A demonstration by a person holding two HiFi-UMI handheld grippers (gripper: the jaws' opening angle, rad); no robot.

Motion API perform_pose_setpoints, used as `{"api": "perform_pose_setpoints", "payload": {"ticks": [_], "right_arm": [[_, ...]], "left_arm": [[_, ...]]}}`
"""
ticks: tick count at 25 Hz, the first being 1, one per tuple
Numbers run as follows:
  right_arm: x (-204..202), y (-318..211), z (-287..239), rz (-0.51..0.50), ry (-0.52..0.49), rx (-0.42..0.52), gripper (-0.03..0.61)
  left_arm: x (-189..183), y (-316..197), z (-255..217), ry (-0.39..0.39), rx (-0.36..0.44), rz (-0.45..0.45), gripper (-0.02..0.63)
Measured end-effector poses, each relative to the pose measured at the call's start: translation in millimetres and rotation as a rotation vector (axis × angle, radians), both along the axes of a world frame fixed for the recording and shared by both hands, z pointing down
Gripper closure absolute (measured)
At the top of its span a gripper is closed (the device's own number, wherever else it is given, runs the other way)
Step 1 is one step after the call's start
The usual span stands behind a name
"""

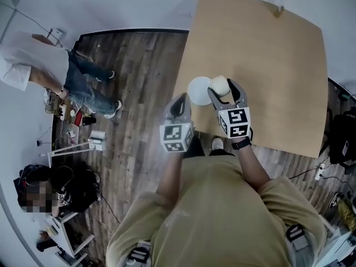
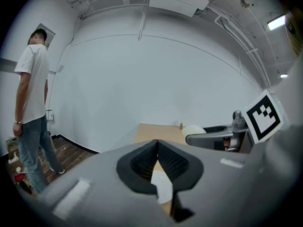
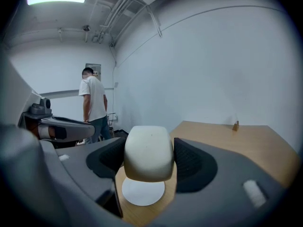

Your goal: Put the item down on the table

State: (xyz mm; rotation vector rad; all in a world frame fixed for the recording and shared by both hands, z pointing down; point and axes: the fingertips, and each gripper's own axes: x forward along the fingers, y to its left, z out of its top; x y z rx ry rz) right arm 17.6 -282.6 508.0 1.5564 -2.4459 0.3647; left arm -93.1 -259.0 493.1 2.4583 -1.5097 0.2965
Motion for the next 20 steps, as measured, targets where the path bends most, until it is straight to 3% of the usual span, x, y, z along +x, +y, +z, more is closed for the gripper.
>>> {"api": "perform_pose_setpoints", "payload": {"ticks": [7, 14, 20], "right_arm": [[-20, -34, 44, 0.006, 0.040, -0.091, 0.259], [-36, -47, 107, -0.015, 0.092, -0.217, 0.259], [-54, -56, 167, -0.035, 0.137, -0.335, 0.259]], "left_arm": [[-13, -47, 31, -0.004, -0.065, 0.034, 0.612], [-19, -71, 75, 0.028, -0.151, 0.051, 0.612], [-29, -88, 122, 0.012, -0.246, 0.058, 0.612]]}}
